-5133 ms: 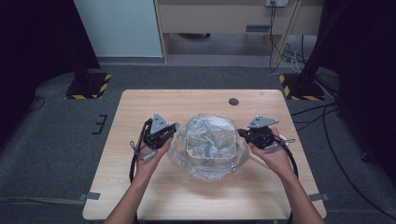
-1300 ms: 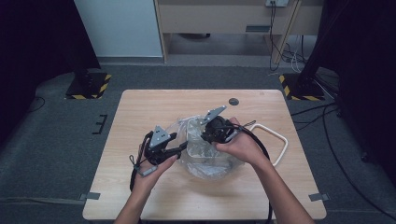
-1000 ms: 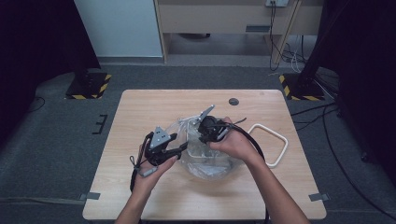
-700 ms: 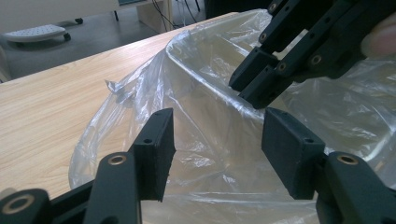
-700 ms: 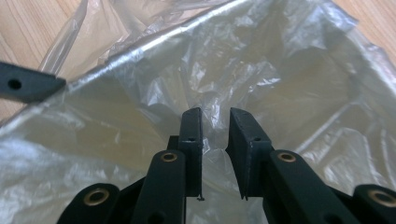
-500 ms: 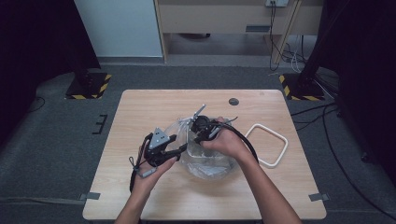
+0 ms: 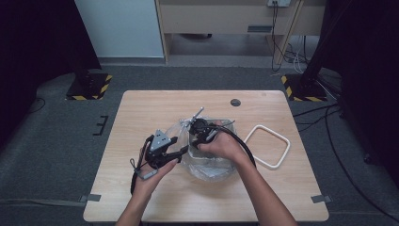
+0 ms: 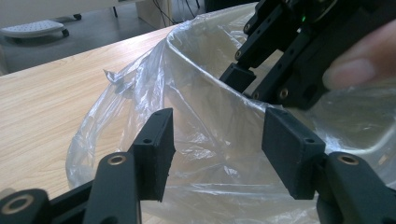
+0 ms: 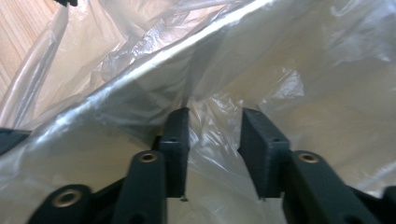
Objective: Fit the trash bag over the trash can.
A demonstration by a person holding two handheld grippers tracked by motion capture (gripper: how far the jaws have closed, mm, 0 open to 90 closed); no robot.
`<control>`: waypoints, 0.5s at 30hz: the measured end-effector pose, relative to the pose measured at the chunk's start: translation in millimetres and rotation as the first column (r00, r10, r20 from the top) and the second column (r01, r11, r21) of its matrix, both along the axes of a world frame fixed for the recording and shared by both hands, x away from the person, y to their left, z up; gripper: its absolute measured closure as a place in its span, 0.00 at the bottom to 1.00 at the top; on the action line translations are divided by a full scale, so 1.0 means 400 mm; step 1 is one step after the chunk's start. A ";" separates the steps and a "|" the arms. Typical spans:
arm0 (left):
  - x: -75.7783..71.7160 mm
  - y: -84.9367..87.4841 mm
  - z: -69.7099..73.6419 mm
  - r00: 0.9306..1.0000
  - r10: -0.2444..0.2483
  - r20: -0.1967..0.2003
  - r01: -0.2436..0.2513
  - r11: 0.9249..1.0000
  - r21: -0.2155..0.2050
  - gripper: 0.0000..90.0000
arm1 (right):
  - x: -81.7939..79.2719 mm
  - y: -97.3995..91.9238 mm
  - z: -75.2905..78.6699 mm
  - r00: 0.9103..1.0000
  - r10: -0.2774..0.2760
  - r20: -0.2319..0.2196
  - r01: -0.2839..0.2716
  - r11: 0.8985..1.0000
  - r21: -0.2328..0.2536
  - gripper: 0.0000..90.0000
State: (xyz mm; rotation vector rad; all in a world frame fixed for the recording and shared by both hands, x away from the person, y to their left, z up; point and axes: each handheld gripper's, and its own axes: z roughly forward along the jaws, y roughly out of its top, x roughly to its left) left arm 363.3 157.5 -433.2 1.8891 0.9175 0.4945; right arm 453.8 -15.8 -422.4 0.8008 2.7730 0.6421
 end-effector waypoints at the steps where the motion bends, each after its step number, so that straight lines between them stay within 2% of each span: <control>1: 0.000 0.000 0.000 1.000 0.000 0.000 0.000 1.000 0.000 0.48 | 0.000 0.001 -0.004 1.000 -0.003 0.001 0.003 1.000 0.002 0.66; 7: 0.000 0.000 0.000 1.000 0.000 0.000 0.000 1.000 0.000 0.48 | 0.002 -0.003 -0.013 1.000 -0.031 0.000 0.031 0.999 0.018 0.57; 15: -0.001 0.001 -0.001 1.000 0.001 -0.002 -0.001 1.000 -0.002 0.48 | 0.003 -0.007 -0.025 0.999 -0.037 0.000 0.037 0.999 0.027 0.52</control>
